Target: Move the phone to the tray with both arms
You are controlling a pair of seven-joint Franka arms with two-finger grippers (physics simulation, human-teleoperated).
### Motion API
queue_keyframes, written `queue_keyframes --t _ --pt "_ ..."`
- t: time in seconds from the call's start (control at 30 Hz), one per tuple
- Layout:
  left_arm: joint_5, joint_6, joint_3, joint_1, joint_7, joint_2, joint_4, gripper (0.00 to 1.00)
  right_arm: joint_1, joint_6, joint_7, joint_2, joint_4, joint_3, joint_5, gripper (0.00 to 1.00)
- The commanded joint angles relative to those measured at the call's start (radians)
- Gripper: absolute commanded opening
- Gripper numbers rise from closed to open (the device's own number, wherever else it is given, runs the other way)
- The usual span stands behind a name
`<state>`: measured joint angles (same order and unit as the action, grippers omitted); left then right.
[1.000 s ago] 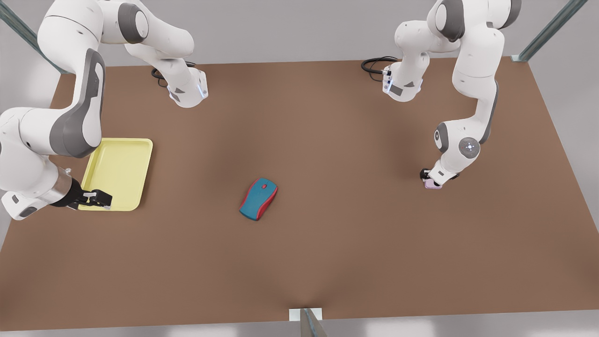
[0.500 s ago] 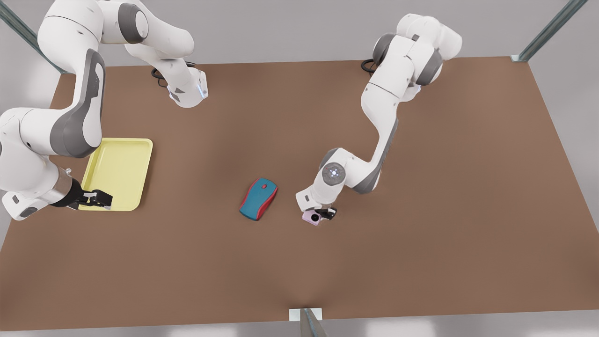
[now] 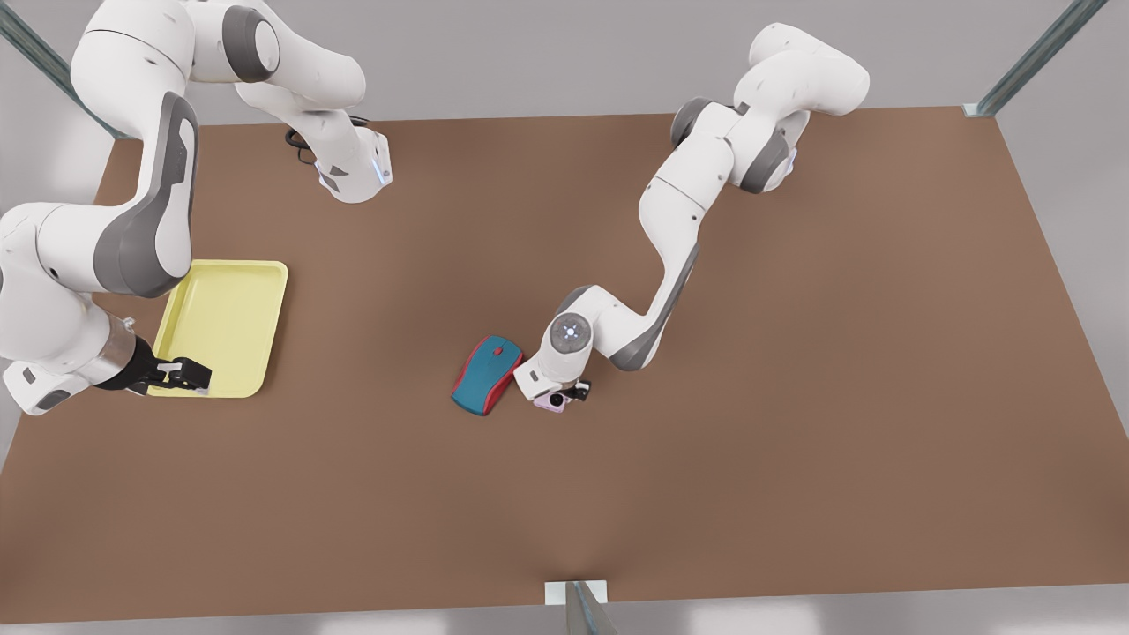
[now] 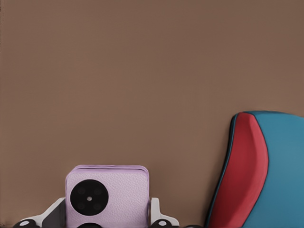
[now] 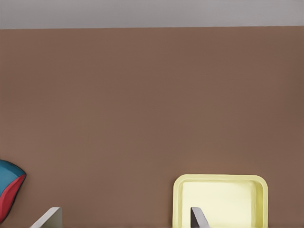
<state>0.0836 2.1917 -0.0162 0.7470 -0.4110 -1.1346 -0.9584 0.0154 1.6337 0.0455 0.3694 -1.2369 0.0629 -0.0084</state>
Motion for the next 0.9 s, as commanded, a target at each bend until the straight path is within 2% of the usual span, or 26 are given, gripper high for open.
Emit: queue_keyframes --t 0.0,0.13,0.17,0.27,0.3,0.33,0.37,0.4,0.43,0.5,0.57,0.67,0.73,0.8,0.87 --pt "-0.002 -0.012 -0.001 0.000 -0.203 0.004 0.000 1.00 0.000 0.003 0.001 -0.001 0.001 0.000 0.001 1.00" --pt "-0.027 -0.033 -0.002 -0.005 -0.206 0.035 -0.003 1.00 0.002 0.002 0.001 -0.003 0.002 0.000 0.001 1.00" --pt "-0.027 -0.113 -0.014 -0.018 -0.184 0.068 -0.003 1.00 0.000 -0.009 0.001 -0.014 -0.003 0.002 -0.002 1.00" --pt "-0.013 -0.441 -0.024 -0.284 0.181 0.277 -0.023 1.00 -0.069 -0.100 -0.004 -0.046 0.007 -0.006 -0.009 1.00" --pt "-0.021 -0.490 -0.048 -0.339 0.309 0.380 -0.091 1.00 -0.124 -0.101 -0.018 -0.056 0.007 -0.012 0.001 1.00" --pt "-0.024 -0.582 -0.108 -0.344 0.362 0.440 -0.099 1.00 -0.240 -0.097 -0.221 -0.057 0.005 -0.020 -0.022 1.00" --pt "-0.028 -0.607 -0.110 -0.377 0.386 0.502 -0.121 1.00 -0.334 -0.092 -0.376 -0.049 0.004 -0.020 -0.060 1.00" --pt "-0.117 -0.577 -0.102 -0.405 0.396 0.657 -0.300 1.00 -0.400 -0.087 -0.430 -0.043 -0.001 -0.025 -0.053 1.00" --pt "-0.140 -0.561 -0.074 -0.449 0.396 0.780 -0.387 1.00 -0.489 -0.083 -0.437 -0.020 0.005 -0.025 -0.019 1.00" --pt "-0.147 -0.567 0.005 -0.558 0.382 0.880 -0.390 1.00 -0.515 -0.098 -0.449 -0.038 -0.006 -0.029 0.068 1.00" --pt "-0.177 -0.612 0.015 -0.584 0.379 0.889 -0.375 1.00 -0.664 -0.077 -0.564 0.034 0.017 -0.037 0.048 1.00" --pt "-0.180 -0.619 0.015 -0.587 0.394 0.878 -0.375 1.00 -0.722 0.043 -0.775 0.134 0.011 -0.040 0.065 1.00" --pt "-0.170 -0.618 0.016 -0.587 0.397 0.869 -0.376 1.00 -0.738 0.116 -0.976 0.213 0.036 -0.040 0.067 1.00" --pt "-0.165 -0.615 0.016 -0.587 0.471 0.826 -0.353 1.00 -0.720 0.210 -1.016 0.264 0.040 -0.038 0.070 1.00" --pt "-0.165 -0.613 0.016 -0.589 0.472 0.808 -0.349 1.00 -0.696 0.227 -1.068 0.313 0.043 -0.044 0.082 1.00"
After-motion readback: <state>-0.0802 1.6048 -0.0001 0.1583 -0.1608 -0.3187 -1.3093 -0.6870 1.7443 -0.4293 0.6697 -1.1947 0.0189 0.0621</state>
